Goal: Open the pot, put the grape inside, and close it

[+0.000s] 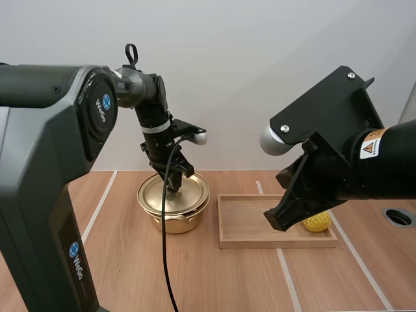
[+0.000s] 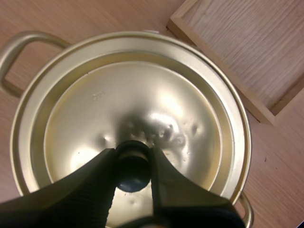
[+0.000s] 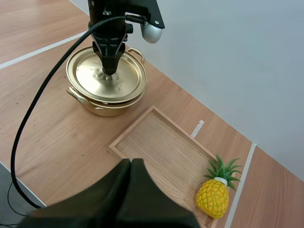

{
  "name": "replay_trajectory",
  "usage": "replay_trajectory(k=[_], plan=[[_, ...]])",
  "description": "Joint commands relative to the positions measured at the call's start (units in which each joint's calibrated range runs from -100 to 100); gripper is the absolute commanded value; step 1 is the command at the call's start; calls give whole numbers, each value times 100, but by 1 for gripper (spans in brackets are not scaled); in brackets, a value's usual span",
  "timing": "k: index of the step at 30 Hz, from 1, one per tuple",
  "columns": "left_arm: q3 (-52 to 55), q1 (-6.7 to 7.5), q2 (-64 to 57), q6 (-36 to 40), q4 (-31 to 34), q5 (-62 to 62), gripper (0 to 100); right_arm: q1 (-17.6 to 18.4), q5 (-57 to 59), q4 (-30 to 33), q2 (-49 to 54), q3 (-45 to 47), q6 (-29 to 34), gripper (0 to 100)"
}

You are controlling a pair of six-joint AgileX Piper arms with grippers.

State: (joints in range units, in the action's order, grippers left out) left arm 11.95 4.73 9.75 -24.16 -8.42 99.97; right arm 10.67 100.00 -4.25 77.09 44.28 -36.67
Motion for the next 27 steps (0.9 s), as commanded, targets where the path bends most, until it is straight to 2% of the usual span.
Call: replay_trajectory(k=[1,22,24,26,27], plan=[[28,-12,-9,-53,-208,3,0,20,0,-9,42,18,-19,0],[72,-12,106,-93,-93,-114,0,20,0,-9,42,18,-19,0],[72,-12,106,-93,-126,-99,7,20,0,-9,42,18,-19,0],[72,-12,106,-93,-179,-84,25,20,0,-9,42,18,-19,0],[72,-12,106,-93,-207,-64,41,20,0,-9,42,18,-19,0]])
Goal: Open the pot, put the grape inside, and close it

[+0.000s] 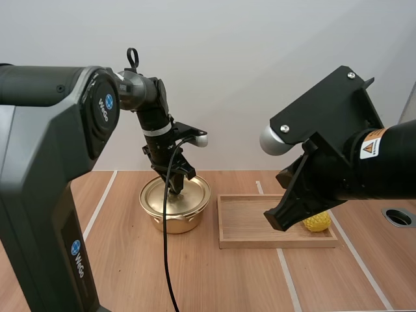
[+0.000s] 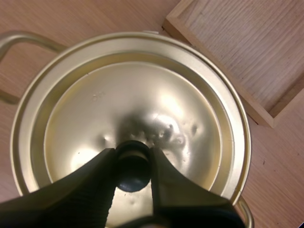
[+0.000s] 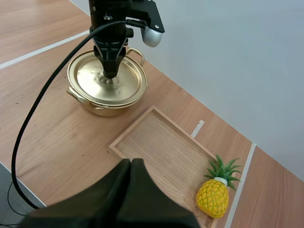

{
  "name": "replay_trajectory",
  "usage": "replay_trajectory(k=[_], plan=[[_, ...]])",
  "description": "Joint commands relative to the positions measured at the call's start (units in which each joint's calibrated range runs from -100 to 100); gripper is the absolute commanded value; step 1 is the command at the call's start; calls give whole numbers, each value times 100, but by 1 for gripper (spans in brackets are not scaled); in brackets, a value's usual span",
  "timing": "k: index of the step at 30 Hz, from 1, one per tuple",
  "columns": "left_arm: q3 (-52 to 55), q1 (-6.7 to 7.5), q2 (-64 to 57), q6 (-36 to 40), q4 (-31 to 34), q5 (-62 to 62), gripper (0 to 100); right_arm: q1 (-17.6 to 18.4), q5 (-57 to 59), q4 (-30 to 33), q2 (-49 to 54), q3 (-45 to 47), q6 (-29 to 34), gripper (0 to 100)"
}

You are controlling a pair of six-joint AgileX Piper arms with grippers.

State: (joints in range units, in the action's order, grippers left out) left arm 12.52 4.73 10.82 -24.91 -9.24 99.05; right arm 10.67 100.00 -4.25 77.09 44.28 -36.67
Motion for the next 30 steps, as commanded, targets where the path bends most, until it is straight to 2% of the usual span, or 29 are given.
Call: replay_trajectory(k=[1,2,3,14,21,26,30], plan=[[15,-12,-2,-26,-138,28,57,20,0,-9,42,18,-19,0],[15,-12,-2,-26,-151,51,82,20,0,-9,42,18,-19,0],[15,-12,-26,-26,-182,51,100,20,0,-9,42,18,-19,0],[-809,-12,-418,78,-391,95,100,20,0,-9,42,18,-19,0],[-1705,-12,-1537,314,-280,95,100,20,0,26,42,-73,-19,0],[-2242,-12,-2354,618,149,95,100,20,0,82,42,-535,58,0],[-2514,-12,-3019,976,292,95,100,20,0,353,42,-1080,451,0]])
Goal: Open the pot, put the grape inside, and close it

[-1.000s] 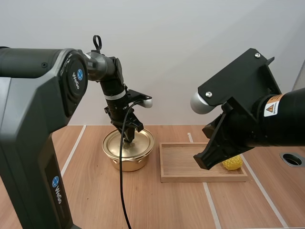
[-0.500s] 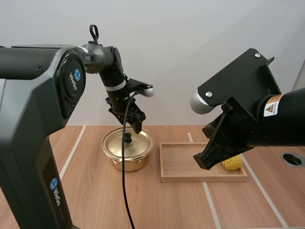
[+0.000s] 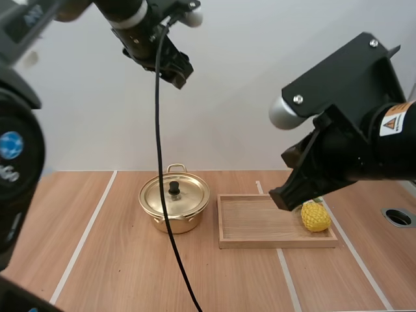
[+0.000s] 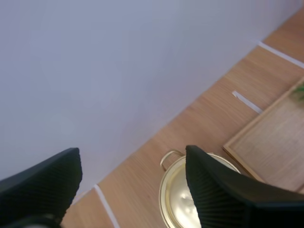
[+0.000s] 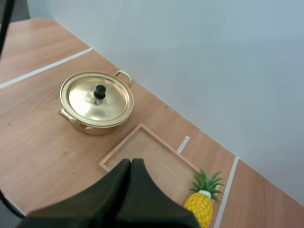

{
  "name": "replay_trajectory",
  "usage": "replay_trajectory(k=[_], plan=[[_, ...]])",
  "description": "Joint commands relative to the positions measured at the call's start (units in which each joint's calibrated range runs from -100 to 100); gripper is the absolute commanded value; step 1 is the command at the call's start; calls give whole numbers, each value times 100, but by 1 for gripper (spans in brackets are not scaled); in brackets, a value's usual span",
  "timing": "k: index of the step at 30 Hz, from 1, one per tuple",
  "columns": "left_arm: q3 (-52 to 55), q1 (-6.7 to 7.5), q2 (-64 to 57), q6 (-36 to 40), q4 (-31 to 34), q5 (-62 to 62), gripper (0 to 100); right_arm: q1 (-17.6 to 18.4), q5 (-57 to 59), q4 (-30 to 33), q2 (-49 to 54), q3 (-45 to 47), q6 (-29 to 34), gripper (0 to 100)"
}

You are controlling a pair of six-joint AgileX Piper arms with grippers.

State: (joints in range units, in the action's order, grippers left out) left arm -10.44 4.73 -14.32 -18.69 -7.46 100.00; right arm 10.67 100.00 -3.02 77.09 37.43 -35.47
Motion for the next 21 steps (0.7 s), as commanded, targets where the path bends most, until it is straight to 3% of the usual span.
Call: replay_trajectory(k=[1,8,12,17,18,21], plan=[[-278,-12,-632,453,129,0,100,20,0,369,42,-495,531,0],[-306,-12,-1727,625,268,0,100,20,-996,1620,42,-1070,2367,0],[-306,-12,-2144,625,462,0,100,20,-1113,1942,42,-1188,3297,0],[-306,-12,-2513,697,461,0,100,-110,-970,1981,42,-1188,3481,0],[-306,-12,-2579,735,461,0,89,-196,-927,2025,42,-1188,3425,0],[-306,-12,-2878,742,461,0,23,-442,-882,2048,46,-1188,3404,0]])
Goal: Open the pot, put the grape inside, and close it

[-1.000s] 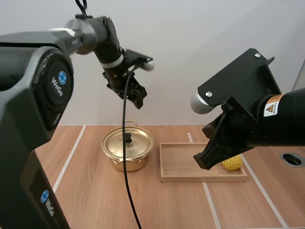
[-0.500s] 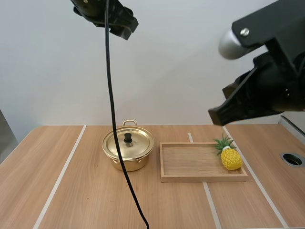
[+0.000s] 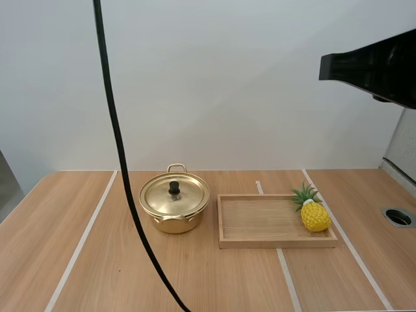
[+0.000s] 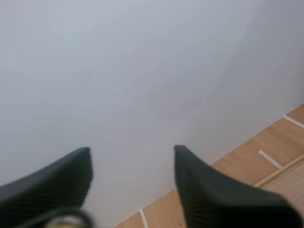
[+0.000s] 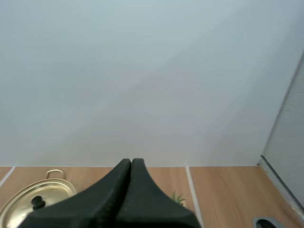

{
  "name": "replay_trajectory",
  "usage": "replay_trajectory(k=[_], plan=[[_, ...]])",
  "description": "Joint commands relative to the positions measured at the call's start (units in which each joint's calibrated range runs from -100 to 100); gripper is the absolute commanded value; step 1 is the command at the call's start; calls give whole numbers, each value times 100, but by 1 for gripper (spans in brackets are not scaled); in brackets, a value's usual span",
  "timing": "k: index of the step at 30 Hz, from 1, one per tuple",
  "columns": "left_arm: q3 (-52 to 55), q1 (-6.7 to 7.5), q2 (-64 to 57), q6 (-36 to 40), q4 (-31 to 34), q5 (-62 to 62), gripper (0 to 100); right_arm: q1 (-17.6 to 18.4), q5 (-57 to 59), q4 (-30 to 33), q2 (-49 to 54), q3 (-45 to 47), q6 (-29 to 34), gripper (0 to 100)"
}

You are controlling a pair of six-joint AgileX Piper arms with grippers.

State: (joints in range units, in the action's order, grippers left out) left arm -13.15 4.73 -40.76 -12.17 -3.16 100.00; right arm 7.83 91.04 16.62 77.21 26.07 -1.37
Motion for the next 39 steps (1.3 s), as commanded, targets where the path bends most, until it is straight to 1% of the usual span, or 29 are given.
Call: replay_trajectory(k=[1,3,6,9,13,17,19,24,27,36,39], plan=[[-36,-12,-345,91,31,0,0,-219,14,84,45,-52,-6,0],[-36,-12,-598,163,19,0,0,-343,14,84,102,-52,5,0],[-4,-12,-941,415,19,0,0,-384,-18,84,229,-52,5,0],[148,-12,-1356,915,19,0,0,-384,-18,96,359,-52,5,0],[757,-12,-1994,1552,32,0,0,-384,-249,106,576,-52,5,0],[1558,-124,-2566,2037,56,-131,0,-384,-809,108,835,-52,12,0],[2082,-169,-2887,2152,56,-517,0,-384,-1085,108,991,-38,26,0],[3381,-167,-3709,2152,56,-2401,0,-384,-1183,42,1189,-24,55,0],[4133,-167,-4147,2191,56,-3373,0,-384,-1291,42,1332,192,197,0],[6419,-171,-4941,2365,78,-5638,0,-384,-2958,108,2263,1774,247,0],[7044,-205,-5069,2365,78,-6310,0,-384,-3256,125,2279,2144,247,0]])
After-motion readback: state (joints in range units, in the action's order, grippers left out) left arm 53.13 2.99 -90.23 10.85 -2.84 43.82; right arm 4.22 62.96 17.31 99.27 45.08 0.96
